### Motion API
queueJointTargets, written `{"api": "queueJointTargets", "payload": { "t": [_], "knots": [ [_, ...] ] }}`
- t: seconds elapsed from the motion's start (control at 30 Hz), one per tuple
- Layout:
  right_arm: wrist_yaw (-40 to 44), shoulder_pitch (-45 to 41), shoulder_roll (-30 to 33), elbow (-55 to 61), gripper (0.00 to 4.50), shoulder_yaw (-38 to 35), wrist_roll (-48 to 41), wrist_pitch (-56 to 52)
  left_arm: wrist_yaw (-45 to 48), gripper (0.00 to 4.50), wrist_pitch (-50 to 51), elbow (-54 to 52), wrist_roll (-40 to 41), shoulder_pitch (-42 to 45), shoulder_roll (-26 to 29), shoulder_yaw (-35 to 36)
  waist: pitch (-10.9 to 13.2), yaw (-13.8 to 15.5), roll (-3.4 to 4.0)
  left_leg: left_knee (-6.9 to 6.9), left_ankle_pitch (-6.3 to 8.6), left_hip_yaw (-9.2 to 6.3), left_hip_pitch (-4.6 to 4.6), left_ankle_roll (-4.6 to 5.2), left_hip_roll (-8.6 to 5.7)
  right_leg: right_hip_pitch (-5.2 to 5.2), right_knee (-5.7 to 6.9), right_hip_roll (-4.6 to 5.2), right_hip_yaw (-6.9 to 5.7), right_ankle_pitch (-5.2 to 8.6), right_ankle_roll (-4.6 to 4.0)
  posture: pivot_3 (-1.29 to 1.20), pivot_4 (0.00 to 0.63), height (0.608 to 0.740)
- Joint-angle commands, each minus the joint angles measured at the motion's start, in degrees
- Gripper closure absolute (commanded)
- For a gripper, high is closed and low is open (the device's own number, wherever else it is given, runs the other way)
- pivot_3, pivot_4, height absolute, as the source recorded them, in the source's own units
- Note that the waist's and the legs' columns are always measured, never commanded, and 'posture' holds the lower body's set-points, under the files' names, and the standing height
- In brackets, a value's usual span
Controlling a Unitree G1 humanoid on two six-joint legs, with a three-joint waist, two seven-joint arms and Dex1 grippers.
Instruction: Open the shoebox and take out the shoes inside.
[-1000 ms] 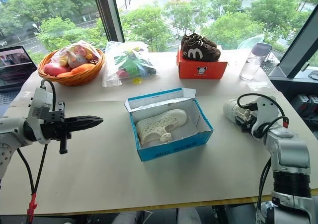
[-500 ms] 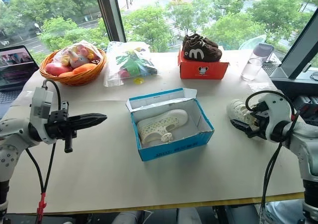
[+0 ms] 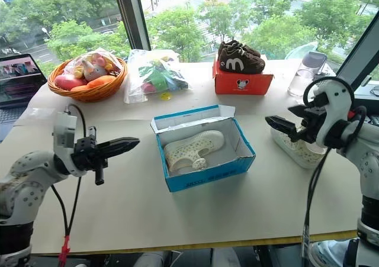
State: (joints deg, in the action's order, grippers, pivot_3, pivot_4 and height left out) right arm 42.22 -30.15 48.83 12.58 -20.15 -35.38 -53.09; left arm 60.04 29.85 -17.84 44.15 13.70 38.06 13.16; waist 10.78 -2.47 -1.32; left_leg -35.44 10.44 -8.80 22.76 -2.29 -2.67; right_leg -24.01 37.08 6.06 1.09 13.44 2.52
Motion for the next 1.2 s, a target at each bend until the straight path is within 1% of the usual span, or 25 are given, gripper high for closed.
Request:
{"api": "queueJointTargets", "payload": {
  "t": [0.03, 0.1, 0.2, 0.27, 0.37, 0.47, 0.6, 0.73, 0.8, 1.0, 1.1, 1.2],
  "knots": [
    [0.91, -3.47, -1.30, 3.63, 0.03, 1.83, -4.36, -1.32, -1.16, 4.50, -2.29, -1.77, -0.71, -0.26, -1.25, -0.66, 0.00, -0.02, 0.00, -0.01, 0.00, 0.00, 0.02, 0.00, 0.00, -0.01, -0.01, 0.00, -0.01, 0.00, 0.00, 0.00, 0.150, 0.740],
    [0.72, -4.72, -2.26, 4.22, 0.03, 3.59, -5.21, -1.83, -1.45, 4.50, -2.55, -1.93, -0.84, -0.42, -1.60, -0.93, 0.00, 0.07, 0.00, -0.05, 0.00, 0.00, 0.06, 0.00, 0.00, -0.03, -0.01, 0.00, -0.01, -0.02, -0.02, 0.00, 0.150, 0.740],
    [1.27, -7.20, -4.96, 8.65, 0.03, 11.87, -5.66, -2.68, -1.49, 4.50, -2.51, -1.80, -0.87, -0.22, -1.59, -0.86, 0.00, -0.12, 0.00, -0.12, 0.01, 0.00, 0.08, 0.01, -0.01, -0.03, 0.00, 0.00, -0.02, -0.08, -0.11, 0.00, 0.150, 0.740],
    [0.51, -8.57, -6.57, 9.97, 0.03, 16.41, -4.45, -3.23, -1.30, 4.50, -2.43, -1.71, -0.90, -0.11, -1.38, -0.93, 0.00, -0.29, 0.01, -0.16, 0.02, 0.00, 0.08, 0.02, 0.02, -0.05, 0.02, -0.02, -0.02, -0.06, -0.07, 0.00, 0.150, 0.740],
    [0.53, -9.12, -7.21, 10.93, 0.03, 22.32, -1.67, -2.55, -1.04, 4.50, -2.25, -1.73, -0.95, -0.21, -1.10, -1.16, 0.00, 0.04, 0.01, -0.22, 0.02, 0.00, 0.09, 0.03, 0.06, -0.04, 0.01, -0.07, -0.04, -0.03, 0.00, 0.00, 0.150, 0.740],
    [0.72, -8.93, -7.33, 11.00, 0.03, 25.18, -0.35, -2.04, -0.99, 4.50, -2.19, -1.70, -1.08, -0.24, -0.96, -1.26, 0.00, 0.55, 0.00, -0.39, 0.04, -0.01, 0.21, 0.04, 0.03, -0.05, -0.01, -0.05, -0.06, -0.08, 0.03, 0.00, 0.150, 0.740],
    [-0.34, -9.29, -8.48, 11.34, 0.03, 28.37, 0.28, -4.46, -1.00, 4.50, -2.15, -1.58, -1.26, -0.19, -0.73, -1.23, 0.00, 0.43, 0.00, -0.45, 0.04, -0.01, 0.25, 0.04, -0.01, -0.06, -0.04, -0.02, -0.04, -0.17, 0.04, 0.00, 0.150, 0.740],
    [-1.27, -9.56, -9.74, 12.46, 0.03, 30.68, 0.53, -6.78, -0.96, 4.50, -2.37, -1.22, -1.62, -0.04, -0.73, -1.41, 0.00, 0.16, 0.00, -0.44, 0.04, -0.01, 0.21, 0.04, 0.01, -0.06, -0.02, -0.03, -0.04, -0.15, 0.07, 0.00, 0.150, 0.740],
    [-2.61, -9.94, -10.83, 11.90, 0.03, 31.24, 0.04, -9.83, -1.00, 4.50, -2.30, -1.16, -1.63, 0.18, -0.70, -1.44, -0.01, 0.00, 0.00, -0.44, 0.04, -0.01, 0.20, 0.04, 0.01, -0.06, -0.02, -0.03, -0.04, -0.15, 0.07, 0.00, 0.150, 0.740],
    [-5.09, -9.94, -13.53, 10.73, 0.03, 28.69, -2.32, -17.94, -0.78, 4.50, -2.32, -0.59, -2.10, 0.83, -0.55, -1.56, 0.00, 0.08, 0.00, -0.45, 0.04, -0.01, 0.21, 0.04, 0.00, -0.06, -0.01, -0.03, -0.04, -0.17, 0.06, 0.00, 0.150, 0.740],
    [-4.81, -10.08, -12.66, 9.00, 0.03, 28.73, -2.45, -20.48, -0.63, 4.50, -2.33, -0.13, -2.30, 1.34, -0.70, -1.89, -0.01, 0.09, 0.00, -0.44, 0.04, -0.01, 0.21, 0.04, 0.00, -0.06, -0.01, -0.03, -0.04, -0.17, 0.06, 0.00, 0.150, 0.740],
    [-5.50, -11.44, -12.53, 4.80, 0.03, 28.28, -1.73, -22.86, -0.49, 4.50, -2.39, 0.18, -2.51, 1.79, -0.91, -2.32, -0.01, 0.09, 0.00, -0.45, 0.04, -0.01, 0.20, 0.04, 0.00, -0.04, -0.02, -0.03, -0.04, -0.17, 0.07, 0.00, 0.150, 0.740]
  ]
}}
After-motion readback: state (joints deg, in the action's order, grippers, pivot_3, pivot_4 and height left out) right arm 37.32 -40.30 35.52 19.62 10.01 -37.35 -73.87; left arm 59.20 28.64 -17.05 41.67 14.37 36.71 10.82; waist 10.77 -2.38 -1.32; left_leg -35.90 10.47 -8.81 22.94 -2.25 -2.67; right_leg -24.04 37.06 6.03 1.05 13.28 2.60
